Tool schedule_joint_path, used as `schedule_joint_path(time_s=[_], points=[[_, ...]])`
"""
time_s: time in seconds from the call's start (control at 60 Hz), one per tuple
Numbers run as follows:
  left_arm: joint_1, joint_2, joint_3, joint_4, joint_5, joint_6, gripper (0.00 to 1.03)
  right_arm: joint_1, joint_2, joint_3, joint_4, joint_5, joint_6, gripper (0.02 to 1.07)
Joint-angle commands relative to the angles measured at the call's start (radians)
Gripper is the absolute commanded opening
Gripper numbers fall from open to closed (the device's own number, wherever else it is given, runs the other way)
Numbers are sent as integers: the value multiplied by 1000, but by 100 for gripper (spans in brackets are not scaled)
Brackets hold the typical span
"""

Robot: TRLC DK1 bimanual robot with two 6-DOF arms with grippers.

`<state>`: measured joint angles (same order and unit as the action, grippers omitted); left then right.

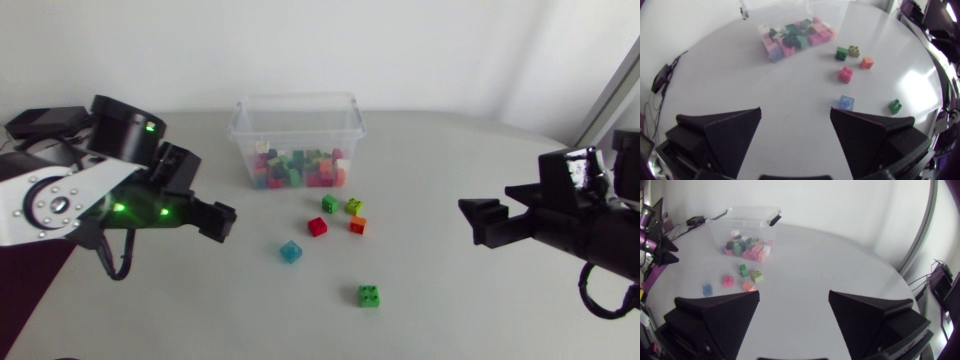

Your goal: Place the duplo bricks in the container

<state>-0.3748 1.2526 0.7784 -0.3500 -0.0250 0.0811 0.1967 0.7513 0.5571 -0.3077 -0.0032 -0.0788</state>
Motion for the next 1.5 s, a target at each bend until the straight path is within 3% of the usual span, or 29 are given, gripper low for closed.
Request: schedule_joint_path(time_s=[0.0, 0.083, 0.283, 0.383, 0.533, 0.633, 0.717, 1.067, 1.25, 1.483], points=[[-36, 87, 65, -23, -1, 80, 96, 20, 33, 40, -37, 0, -12, 102], [-69, 194, 136, -78, -1, 152, 96, 27, 68, 70, -84, -1, -30, 102], [-121, 389, 302, -219, -1, 149, 96, 33, 148, 118, -169, -12, -105, 102], [-145, 470, 387, -279, -1, 149, 96, 49, 187, 130, -179, -12, -223, 102], [-173, 576, 510, -380, -1, 151, 93, 79, 283, 193, -320, -9, -317, 102], [-194, 637, 576, -437, -1, 147, 93, 92, 304, 159, -284, -14, -392, 102], [-219, 683, 628, -484, -1, 144, 91, 113, 319, 173, -303, -83, -401, 102], [-237, 768, 683, -535, 0, 143, 84, 279, 335, 179, -323, -104, -438, 99], [-257, 803, 706, -535, 5, 143, 81, 288, 376, 188, -318, -118, -460, 99], [-265, 824, 702, -535, 36, 138, 68, 290, 416, 179, -309, -118, -478, 99]])
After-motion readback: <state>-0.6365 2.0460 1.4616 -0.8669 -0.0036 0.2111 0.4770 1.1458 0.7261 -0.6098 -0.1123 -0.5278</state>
